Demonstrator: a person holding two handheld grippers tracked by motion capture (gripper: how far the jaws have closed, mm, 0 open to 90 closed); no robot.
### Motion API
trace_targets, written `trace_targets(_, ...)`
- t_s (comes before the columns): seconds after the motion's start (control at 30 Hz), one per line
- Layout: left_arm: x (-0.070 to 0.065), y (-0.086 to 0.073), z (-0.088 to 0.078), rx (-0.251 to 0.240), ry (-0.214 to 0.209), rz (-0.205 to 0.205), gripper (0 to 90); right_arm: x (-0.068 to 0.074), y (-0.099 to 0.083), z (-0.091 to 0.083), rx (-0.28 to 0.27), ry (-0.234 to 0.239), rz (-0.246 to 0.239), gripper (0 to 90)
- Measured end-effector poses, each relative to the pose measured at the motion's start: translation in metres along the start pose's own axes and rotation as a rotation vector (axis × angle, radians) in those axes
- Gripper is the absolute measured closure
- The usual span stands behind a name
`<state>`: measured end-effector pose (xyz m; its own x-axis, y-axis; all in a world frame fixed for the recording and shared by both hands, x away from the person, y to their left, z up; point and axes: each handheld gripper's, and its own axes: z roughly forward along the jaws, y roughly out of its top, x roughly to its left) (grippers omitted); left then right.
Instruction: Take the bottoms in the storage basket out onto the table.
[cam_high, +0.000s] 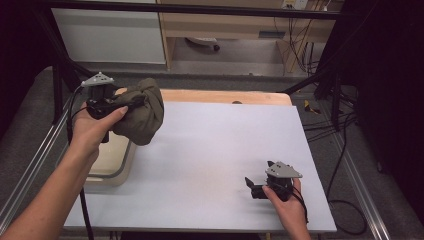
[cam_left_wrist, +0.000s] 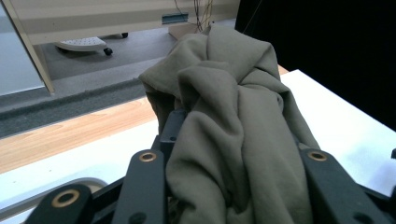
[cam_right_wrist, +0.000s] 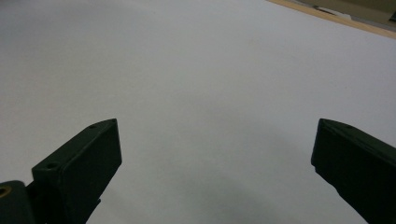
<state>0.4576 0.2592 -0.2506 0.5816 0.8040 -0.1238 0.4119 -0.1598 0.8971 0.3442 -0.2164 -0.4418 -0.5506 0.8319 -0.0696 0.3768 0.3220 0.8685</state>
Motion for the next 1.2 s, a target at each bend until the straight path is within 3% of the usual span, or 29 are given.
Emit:
trace_targets(0.47, -0.011, 0.001, 0.032, 0.017, -0.035, 0.007, 59.4, -0.001, 0.001, -0.002, -0.015, -0.013, 0.021, 2.5)
trace_targets(0.77, -0.013, -0.002, 0.043, 0.038, -0.017, 0.001, 59.3, -0.001, 0.000, -0.001, -0.007, -0.017, 0.013, 2.5)
trace_targets(1.2, -0.024, -0.007, 0.065, 0.045, -0.028, 0.002, 59.4, -0.001, 0.000, -0.001, -0.011, -0.010, 0.008, 2.5)
